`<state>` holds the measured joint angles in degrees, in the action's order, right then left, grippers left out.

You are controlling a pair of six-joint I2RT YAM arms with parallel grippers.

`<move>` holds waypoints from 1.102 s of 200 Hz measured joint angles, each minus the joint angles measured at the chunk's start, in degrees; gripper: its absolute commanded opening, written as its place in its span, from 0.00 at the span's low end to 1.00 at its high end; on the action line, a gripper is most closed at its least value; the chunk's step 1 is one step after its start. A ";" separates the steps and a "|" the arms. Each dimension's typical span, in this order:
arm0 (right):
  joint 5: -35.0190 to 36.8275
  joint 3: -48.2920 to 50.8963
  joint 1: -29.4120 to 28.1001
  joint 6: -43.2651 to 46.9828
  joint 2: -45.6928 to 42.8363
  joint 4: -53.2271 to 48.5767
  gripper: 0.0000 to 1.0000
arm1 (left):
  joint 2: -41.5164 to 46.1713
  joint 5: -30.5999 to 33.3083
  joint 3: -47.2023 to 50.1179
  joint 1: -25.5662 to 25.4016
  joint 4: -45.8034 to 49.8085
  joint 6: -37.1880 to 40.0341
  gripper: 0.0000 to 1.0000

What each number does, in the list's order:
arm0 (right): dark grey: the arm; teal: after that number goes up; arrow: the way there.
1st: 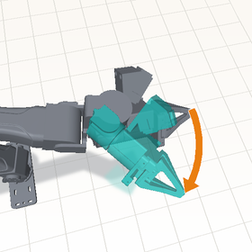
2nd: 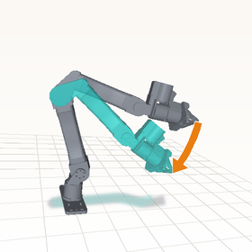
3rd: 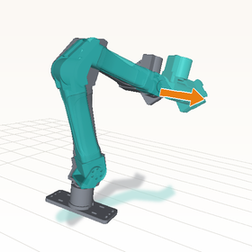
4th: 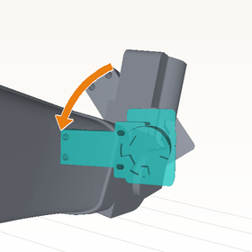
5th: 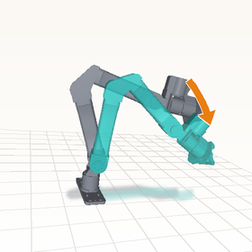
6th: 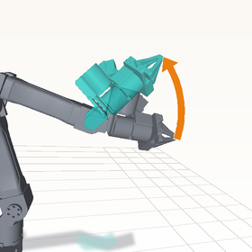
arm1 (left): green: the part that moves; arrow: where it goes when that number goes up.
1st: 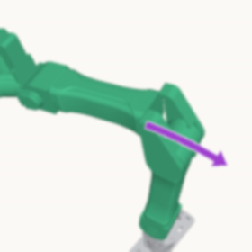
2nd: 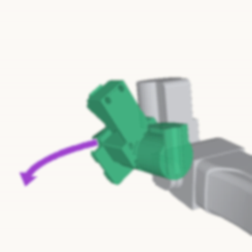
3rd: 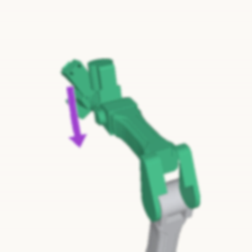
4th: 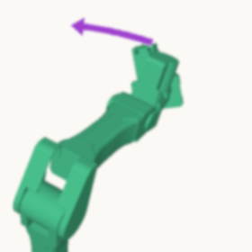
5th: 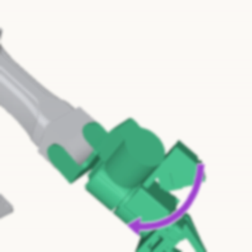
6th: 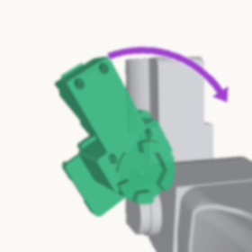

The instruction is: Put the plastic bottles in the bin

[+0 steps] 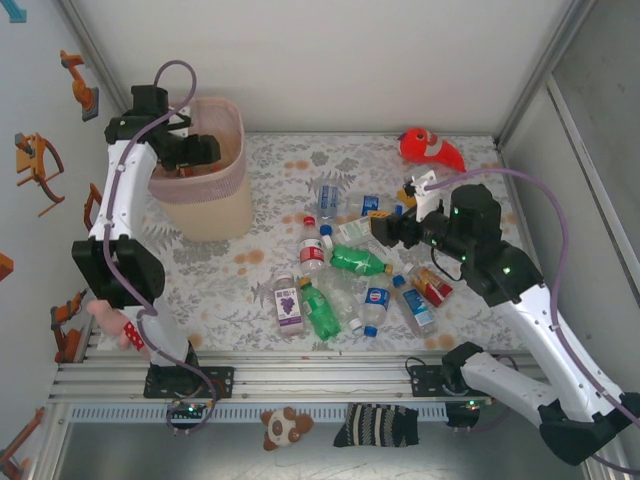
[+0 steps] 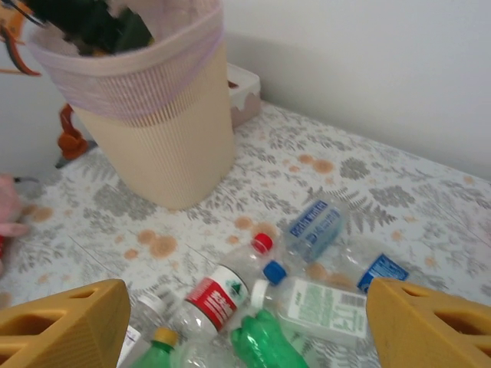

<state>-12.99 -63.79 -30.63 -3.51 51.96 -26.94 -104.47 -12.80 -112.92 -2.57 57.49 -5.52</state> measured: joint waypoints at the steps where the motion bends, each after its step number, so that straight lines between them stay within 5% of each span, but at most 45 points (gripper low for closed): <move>1: 0.11 -0.04 0.00 0.07 0.04 -0.15 0.78 | 0.09 -0.04 0.00 0.00 -0.02 -0.02 0.75; 143: 17.40 -4.48 0.26 11.13 22.34 -27.74 0.70 | 18.60 -10.43 11.52 0.00 -11.72 -6.23 0.75; 220: 19.08 -3.39 6.27 12.85 33.99 -30.69 0.62 | 20.33 -13.92 15.47 -0.15 -16.31 -9.31 0.75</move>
<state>6.09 -67.18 -24.36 9.34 85.95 -57.63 -84.14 -26.72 -97.45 -2.72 41.19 -14.83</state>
